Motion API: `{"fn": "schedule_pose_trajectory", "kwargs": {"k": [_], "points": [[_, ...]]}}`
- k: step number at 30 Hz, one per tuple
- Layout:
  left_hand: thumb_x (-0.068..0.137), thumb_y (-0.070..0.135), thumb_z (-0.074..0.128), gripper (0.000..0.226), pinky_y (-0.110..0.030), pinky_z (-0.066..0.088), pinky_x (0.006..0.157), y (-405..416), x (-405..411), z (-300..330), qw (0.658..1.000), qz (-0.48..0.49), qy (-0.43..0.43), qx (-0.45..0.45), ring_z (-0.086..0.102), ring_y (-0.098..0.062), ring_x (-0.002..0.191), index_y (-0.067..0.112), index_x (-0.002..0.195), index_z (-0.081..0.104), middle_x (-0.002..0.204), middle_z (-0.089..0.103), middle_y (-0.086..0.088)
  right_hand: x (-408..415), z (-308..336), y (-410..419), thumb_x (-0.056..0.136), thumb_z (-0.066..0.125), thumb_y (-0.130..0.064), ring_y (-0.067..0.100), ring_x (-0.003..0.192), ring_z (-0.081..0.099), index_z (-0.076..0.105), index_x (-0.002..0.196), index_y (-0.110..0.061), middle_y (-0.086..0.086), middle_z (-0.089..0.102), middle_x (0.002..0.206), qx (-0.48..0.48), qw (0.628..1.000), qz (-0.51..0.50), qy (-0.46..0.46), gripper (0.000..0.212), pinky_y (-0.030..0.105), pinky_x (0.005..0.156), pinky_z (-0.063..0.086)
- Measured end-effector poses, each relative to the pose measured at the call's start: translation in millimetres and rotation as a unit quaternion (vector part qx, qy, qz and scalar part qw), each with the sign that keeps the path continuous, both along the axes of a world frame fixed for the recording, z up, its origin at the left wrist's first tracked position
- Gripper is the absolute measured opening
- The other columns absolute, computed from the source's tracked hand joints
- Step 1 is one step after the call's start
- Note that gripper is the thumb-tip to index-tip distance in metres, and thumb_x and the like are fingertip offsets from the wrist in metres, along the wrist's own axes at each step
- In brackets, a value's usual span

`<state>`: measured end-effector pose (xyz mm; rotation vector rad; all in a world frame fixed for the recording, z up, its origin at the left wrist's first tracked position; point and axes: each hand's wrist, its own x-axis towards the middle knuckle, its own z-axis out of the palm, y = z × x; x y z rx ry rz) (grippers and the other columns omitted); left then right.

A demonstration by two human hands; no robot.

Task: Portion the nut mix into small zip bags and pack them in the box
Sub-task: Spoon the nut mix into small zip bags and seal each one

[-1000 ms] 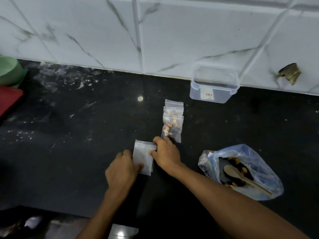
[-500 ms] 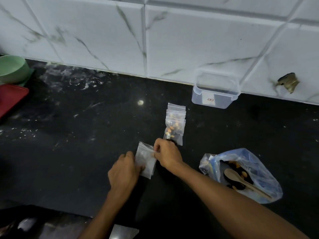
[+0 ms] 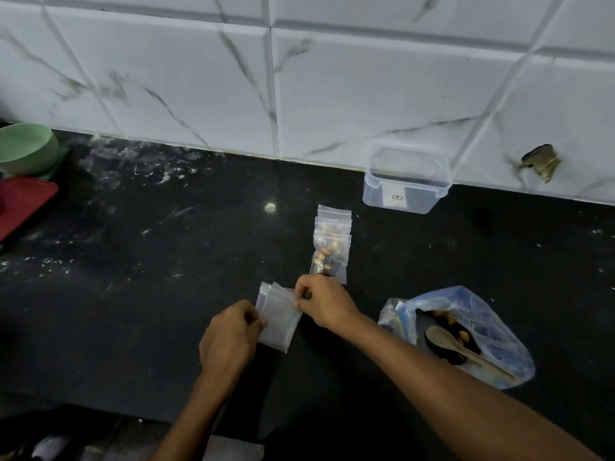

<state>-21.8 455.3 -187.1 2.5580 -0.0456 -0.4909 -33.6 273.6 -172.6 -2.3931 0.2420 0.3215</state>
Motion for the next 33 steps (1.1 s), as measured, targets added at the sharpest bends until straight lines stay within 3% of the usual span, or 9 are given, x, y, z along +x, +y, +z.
{"fn": "schedule_pose_trajectory", "kwargs": {"k": [2,5,8,11,15,20,26,29,33], "points": [[0.092,0.034,0.064,0.007,-0.037,0.055,0.076,0.6,1.1,7.9,1.0,-0.006,0.006,-0.012,0.058,-0.005,0.082,0.033,0.088,0.058,0.088,0.06,0.013,-3.7,13.4,-6.0,0.089,0.065,-0.018,0.01,0.081,0.063,0.068,0.088,-0.021,-0.006,0.066,0.086,0.024,0.999,0.017,0.025,0.004,0.031,0.077,0.054],[0.091,0.034,0.066,0.009,-0.035,0.055,0.075,-4.2,2.6,23.6,0.999,-0.017,-0.001,-0.031,0.056,-0.003,0.082,0.033,0.09,0.057,0.089,0.059,0.013,-11.9,38.7,-17.8,0.09,0.064,-0.023,0.003,0.08,0.062,0.072,0.094,-0.02,-0.007,0.069,0.088,0.06,0.998,0.011,0.026,0.01,0.024,0.074,0.05],[0.088,0.034,0.069,0.014,-0.034,0.056,0.072,-19.6,0.0,44.0,0.992,-0.013,-0.094,-0.078,0.057,-0.004,0.081,0.031,0.093,0.057,0.09,0.058,0.01,-19.6,60.8,-33.1,0.088,0.066,-0.024,-0.001,0.077,0.059,0.071,0.084,-0.022,-0.011,0.066,0.083,0.068,0.997,-0.041,0.0,0.007,0.02,0.069,0.046],[0.09,0.034,0.067,0.009,-0.023,0.051,0.065,-45.3,-8.7,68.6,0.974,-0.024,-0.146,-0.172,0.059,-0.003,0.075,0.028,0.088,0.06,0.083,0.062,0.009,-30.5,75.6,-48.1,0.086,0.069,-0.021,-0.009,0.066,0.055,0.066,0.073,-0.026,-0.018,0.058,0.071,0.088,0.989,-0.105,-0.048,0.015,0.008,0.057,0.038],[0.092,0.039,0.061,0.017,-0.015,0.047,0.059,-86.0,-21.5,92.0,0.948,-0.07,-0.087,-0.297,0.061,-0.001,0.07,0.024,0.083,0.065,0.075,0.065,0.004,-50.2,90.0,-63.3,0.084,0.072,-0.022,-0.005,0.061,0.058,0.069,0.075,-0.018,-0.012,0.064,0.068,0.092,0.974,-0.167,-0.12,0.01,0.008,0.055,0.039],[0.094,0.039,0.06,0.026,-0.038,0.056,0.072,-129.5,-29.4,102.5,0.918,-0.075,-0.007,-0.39,0.069,-0.019,0.079,0.02,0.079,0.069,0.079,0.071,-0.003,-76.7,98.9,-74.4,0.081,0.074,-0.025,0.002,0.057,0.056,0.066,0.07,-0.018,-0.007,0.063,0.064,0.064,0.956,-0.23,-0.17,0.015,0.014,0.053,0.043],[0.096,0.019,0.058,0.02,-0.039,0.056,0.071,-156.8,-41.8,100.3,0.917,-0.095,0.019,-0.388,0.067,-0.019,0.074,0.017,0.078,0.067,0.074,0.07,-0.004,-103.9,95.5,-89.4,0.079,0.075,-0.025,0.012,0.068,0.062,0.066,0.076,-0.014,0.0,0.066,0.072,0.073,0.951,-0.258,-0.154,0.015,0.024,0.061,0.05],[0.096,0.018,0.059,0.02,-0.042,0.056,0.072,-160.9,-47.5,98.3,0.924,-0.123,0.024,-0.361,0.068,-0.022,0.074,0.019,0.077,0.068,0.073,0.07,-0.003,-116.1,91.2,-92.4,0.084,0.069,-0.024,0.013,0.07,0.064,0.069,0.082,-0.013,0.003,0.068,0.076,0.127,0.952,-0.254,-0.118,0.011,0.024,0.063,0.051],[0.093,0.021,0.061,0.018,-0.041,0.058,0.072,-163.1,-50.9,96.8,0.944,-0.172,0.011,-0.282,0.067,-0.015,0.071,0.021,0.077,0.068,0.073,0.07,0.0,-131.7,84.0,-100.7,0.088,0.06,-0.02,0.019,0.073,0.066,0.068,0.076,-0.014,0.003,0.069,0.074,0.116,0.945,-0.289,-0.097,0.016,0.037,0.068,0.054]]}}
